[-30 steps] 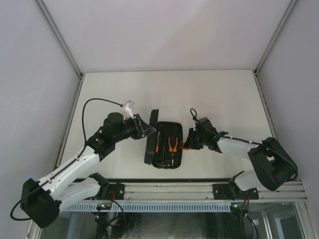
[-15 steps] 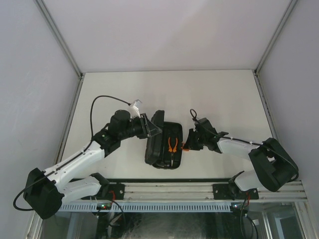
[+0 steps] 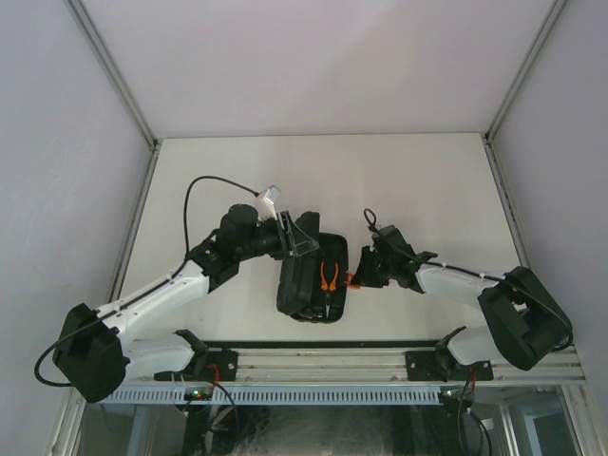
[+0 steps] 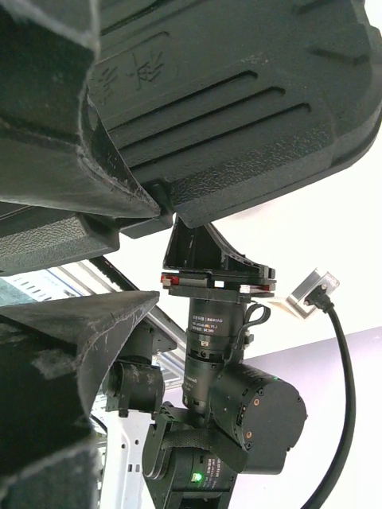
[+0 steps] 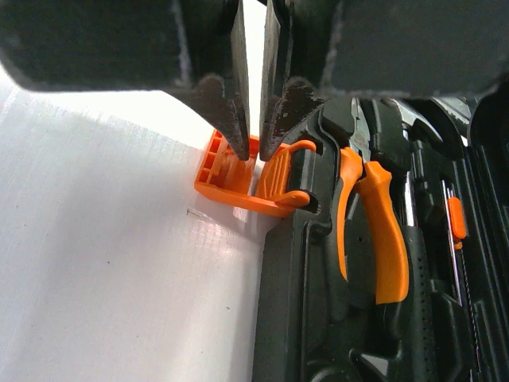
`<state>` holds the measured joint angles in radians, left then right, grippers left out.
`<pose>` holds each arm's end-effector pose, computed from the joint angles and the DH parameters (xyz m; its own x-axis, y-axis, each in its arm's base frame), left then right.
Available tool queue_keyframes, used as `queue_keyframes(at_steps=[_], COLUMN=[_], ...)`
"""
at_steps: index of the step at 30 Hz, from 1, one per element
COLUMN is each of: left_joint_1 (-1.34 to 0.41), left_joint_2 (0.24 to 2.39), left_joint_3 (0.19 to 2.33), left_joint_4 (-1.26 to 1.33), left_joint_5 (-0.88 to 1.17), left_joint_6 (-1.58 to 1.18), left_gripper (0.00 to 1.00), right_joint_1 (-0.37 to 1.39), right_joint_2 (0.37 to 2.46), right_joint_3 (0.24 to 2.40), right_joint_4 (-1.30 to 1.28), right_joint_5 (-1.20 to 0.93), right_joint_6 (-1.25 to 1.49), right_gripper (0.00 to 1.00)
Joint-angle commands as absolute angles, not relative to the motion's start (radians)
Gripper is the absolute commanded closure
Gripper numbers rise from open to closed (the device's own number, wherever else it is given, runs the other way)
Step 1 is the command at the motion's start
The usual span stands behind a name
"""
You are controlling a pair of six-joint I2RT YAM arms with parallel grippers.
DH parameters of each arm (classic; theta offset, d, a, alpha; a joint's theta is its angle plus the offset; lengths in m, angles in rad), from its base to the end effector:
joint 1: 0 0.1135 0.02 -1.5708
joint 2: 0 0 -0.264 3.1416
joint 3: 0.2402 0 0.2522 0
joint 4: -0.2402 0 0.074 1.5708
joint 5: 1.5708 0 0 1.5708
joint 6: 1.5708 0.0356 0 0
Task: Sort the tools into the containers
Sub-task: Close the storage box at the center of the board.
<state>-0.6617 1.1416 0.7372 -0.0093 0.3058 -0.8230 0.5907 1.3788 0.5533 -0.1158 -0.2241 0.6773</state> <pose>0.1968 -0.1669 0.2689 -0.8047 -0.2594 -0.5339 0.3138 0.5775 -0.7536 0.1981 0.1424 0.1454 -0.9316 0.1110 -0.3462 -0.0871 0.8564 0.5089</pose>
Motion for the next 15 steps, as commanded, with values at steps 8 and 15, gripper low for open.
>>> queue_keyframes(at_steps=[8, 15], left_joint_1=[-0.676, -0.683], left_joint_2=[1.239, 1.262], left_joint_3=[0.794, 0.82], left_joint_4=[-0.021, -0.011], left_joint_5=[0.316, 0.327], left_joint_6=[-0.81, -0.808], left_gripper=[0.45, 0.36], right_joint_1=[0.598, 0.6], right_joint_2=[1.345, 1.337], right_joint_3=[0.566, 0.567], right_joint_4=[-0.142, -0.151], right_joint_5=[-0.23, -0.224], right_joint_6=[0.683, 0.68], right_gripper=[0.91, 0.91])
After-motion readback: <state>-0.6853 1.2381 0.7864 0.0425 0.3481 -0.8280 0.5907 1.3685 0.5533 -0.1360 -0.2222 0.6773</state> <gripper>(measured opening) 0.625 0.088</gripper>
